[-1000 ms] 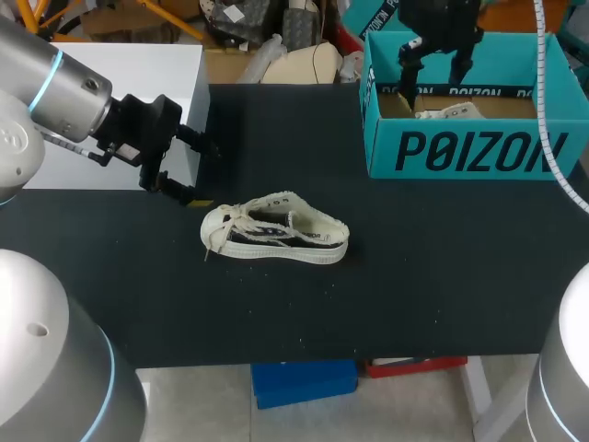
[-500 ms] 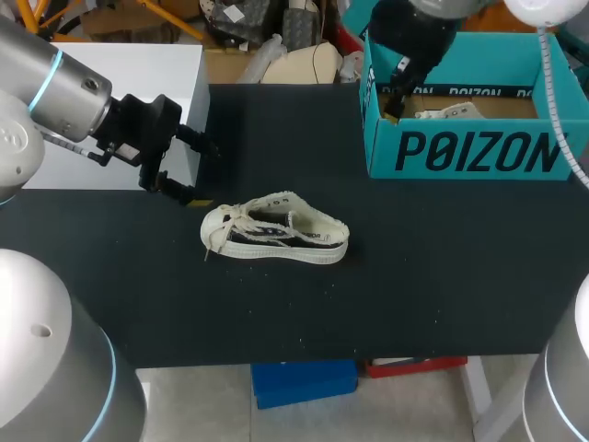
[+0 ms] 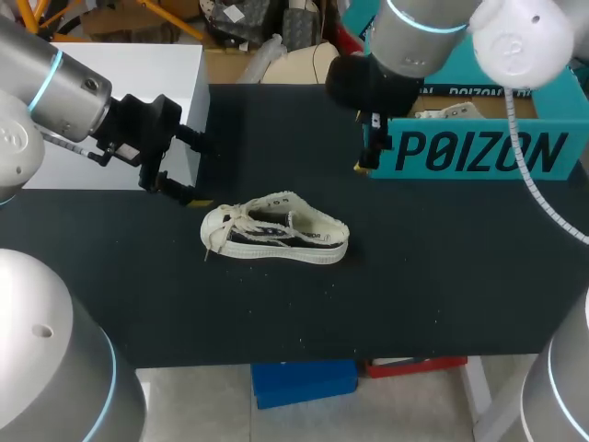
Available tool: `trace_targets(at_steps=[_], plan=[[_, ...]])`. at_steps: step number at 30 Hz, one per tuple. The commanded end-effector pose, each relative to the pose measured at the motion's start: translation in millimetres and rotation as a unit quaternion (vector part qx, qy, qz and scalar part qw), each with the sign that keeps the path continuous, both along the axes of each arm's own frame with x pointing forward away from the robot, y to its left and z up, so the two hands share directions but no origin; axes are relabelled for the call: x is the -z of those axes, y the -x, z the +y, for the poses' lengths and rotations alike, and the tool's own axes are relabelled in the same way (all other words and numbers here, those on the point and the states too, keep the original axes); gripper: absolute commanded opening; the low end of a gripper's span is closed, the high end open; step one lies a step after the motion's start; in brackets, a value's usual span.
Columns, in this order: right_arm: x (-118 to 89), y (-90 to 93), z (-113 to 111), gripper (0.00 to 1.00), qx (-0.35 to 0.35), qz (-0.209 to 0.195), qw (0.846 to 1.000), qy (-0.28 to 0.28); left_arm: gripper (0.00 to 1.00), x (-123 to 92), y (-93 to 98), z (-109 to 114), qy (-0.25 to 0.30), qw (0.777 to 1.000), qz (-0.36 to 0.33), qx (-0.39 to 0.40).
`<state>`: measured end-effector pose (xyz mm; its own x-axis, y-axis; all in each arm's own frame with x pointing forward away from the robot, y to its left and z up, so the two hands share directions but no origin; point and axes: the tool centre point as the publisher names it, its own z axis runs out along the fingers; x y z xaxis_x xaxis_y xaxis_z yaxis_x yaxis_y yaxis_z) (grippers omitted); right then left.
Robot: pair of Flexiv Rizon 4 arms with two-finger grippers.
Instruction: Take the shoe out of the shoebox, open the shoe tongue, remove and reinsert the insole, then place the shoe into the shoebox
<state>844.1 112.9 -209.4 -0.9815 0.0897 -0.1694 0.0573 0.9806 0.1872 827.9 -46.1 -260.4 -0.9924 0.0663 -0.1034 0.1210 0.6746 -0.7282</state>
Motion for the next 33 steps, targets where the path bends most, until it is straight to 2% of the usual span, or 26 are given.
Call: trace_targets(at_steps=[1, 5, 7, 9, 11, 20, 23, 25, 33], plan=[[2, 0.6, -9, 1.00, -0.011, -0.003, 1.000, -0.025, 1.00, 1, 0.4, 0, 0.000, 1.000, -0.002, -0.001], [2, 0.6, -9, 1.00, -0.011, -0.003, 1.000, -0.025, 1.00, 1, 0.4, 0, 0.000, 1.000, -0.002, -0.001], [7, 0.7, -8, 1.00, 0.009, -0.009, 0.998, -0.062, 1.00, 1, 0.4, 0, 0.000, 1.000, -0.002, -0.001], [14, 2.3, -7, 1.00, 0.027, -0.012, 0.996, -0.079, 1.00, 1, 0.4, 0, 0.000, 1.000, -0.002, -0.001], [21, 5.5, -2, 1.00, 0.053, -0.021, 0.990, -0.126, 1.00, 1, 0.4, 0, 0.000, 1.000, -0.002, -0.001], [62, 20.9, 13, 1.00, 0.062, -0.007, 0.978, -0.198, 1.00, 1, 0.4, 0, 0.000, 1.000, -0.002, -0.001], [71, 20.8, 19, 1.00, 0.040, -0.001, 0.977, -0.211, 1.00, 1, 0.4, 0, 0.000, 1.000, -0.002, -0.001], [78, 21.0, 22, 1.00, 0.022, 0.005, 0.979, -0.201, 1.00, 1, 0.4, 0, 0.000, 1.000, -0.002, -0.001], [78, 21.0, 22, 1.00, 0.022, 0.005, 0.979, -0.201, 1.00, 1, 0.4, 0, 0.000, 1.000, -0.002, -0.001]])
